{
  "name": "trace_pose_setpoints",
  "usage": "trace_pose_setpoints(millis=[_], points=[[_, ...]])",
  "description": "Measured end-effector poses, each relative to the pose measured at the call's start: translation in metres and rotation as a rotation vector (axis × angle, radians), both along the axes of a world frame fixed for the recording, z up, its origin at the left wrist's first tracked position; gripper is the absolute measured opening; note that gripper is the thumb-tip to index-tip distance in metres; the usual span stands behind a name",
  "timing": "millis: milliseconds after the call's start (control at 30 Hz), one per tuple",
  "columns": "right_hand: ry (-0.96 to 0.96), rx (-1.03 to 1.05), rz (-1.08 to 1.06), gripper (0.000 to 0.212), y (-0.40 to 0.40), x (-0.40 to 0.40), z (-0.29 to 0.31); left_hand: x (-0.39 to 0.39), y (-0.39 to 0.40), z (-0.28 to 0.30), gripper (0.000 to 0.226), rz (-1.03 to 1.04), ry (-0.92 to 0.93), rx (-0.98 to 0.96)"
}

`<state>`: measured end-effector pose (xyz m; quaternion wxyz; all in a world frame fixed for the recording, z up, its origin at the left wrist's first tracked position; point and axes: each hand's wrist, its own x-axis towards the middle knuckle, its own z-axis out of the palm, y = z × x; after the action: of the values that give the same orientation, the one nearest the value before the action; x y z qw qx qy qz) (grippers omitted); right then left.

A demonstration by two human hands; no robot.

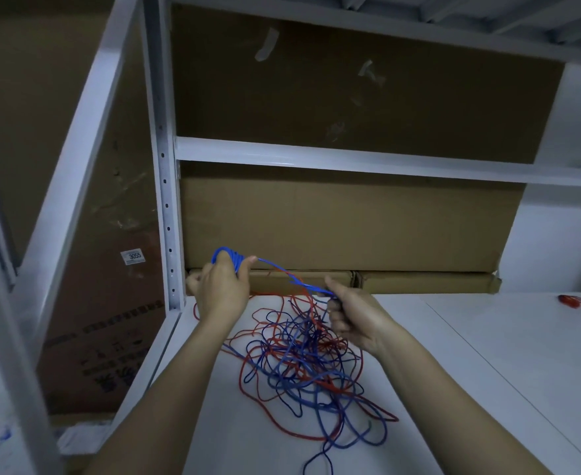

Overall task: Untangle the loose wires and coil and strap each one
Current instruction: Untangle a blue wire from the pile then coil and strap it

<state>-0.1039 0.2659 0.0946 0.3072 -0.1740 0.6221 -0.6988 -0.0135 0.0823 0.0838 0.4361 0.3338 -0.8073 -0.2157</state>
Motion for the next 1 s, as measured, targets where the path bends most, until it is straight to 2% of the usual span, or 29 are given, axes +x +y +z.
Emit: trace_pose_setpoints(millis=[67,133,300,400,467,500,567,600,700,800,867,933,1000], points=[[0.375,0.119,-0.074,0.014,0.002,-0.003,0.002,0.003,-0.003,-0.003,0.041,0.013,-0.016,0.013],[0.659,0.107,-0.066,0.011,0.007,-0.004,0.006,0.006,-0.008,-0.003,0.040,0.039,-0.026,0.049],[1.103,-0.024,0.133,0.030,0.023,0.003,0.011,0.005,-0.019,0.001,0.044,0.086,-0.070,0.121],[1.439,0.242,0.280,0.009,0.025,0.009,0.006,0.003,-0.023,0.005,0.046,0.093,-0.035,0.159],[1.596,0.483,0.271,0.036,0.027,0.000,0.000,0.002,-0.025,0.009,0.046,0.100,0.015,0.186],[1.665,0.572,0.233,0.040,0.028,-0.006,-0.003,0.003,-0.026,0.010,0.046,0.106,0.040,0.185],[1.775,0.700,0.136,0.026,0.028,-0.021,-0.009,0.004,-0.027,0.011,0.045,0.111,0.085,0.168],[1.773,0.758,0.072,0.019,0.028,-0.029,-0.012,0.005,-0.028,0.012,0.045,0.109,0.106,0.170],[1.637,0.907,-0.106,0.044,0.023,-0.047,-0.013,0.007,-0.027,0.016,0.045,0.076,0.124,0.169],[1.492,0.901,-0.114,0.041,0.007,-0.054,-0.004,0.007,-0.019,0.021,0.044,-0.001,0.135,0.174],[1.344,0.780,-0.039,0.049,-0.006,-0.051,0.004,0.007,-0.012,0.025,0.045,-0.078,0.172,0.188],[1.128,0.541,0.077,0.054,-0.019,-0.037,0.012,0.007,-0.007,0.031,0.045,-0.130,0.189,0.178],[0.932,0.307,0.143,0.047,-0.032,-0.021,0.018,0.008,-0.003,0.036,0.047,-0.142,0.177,0.120]])
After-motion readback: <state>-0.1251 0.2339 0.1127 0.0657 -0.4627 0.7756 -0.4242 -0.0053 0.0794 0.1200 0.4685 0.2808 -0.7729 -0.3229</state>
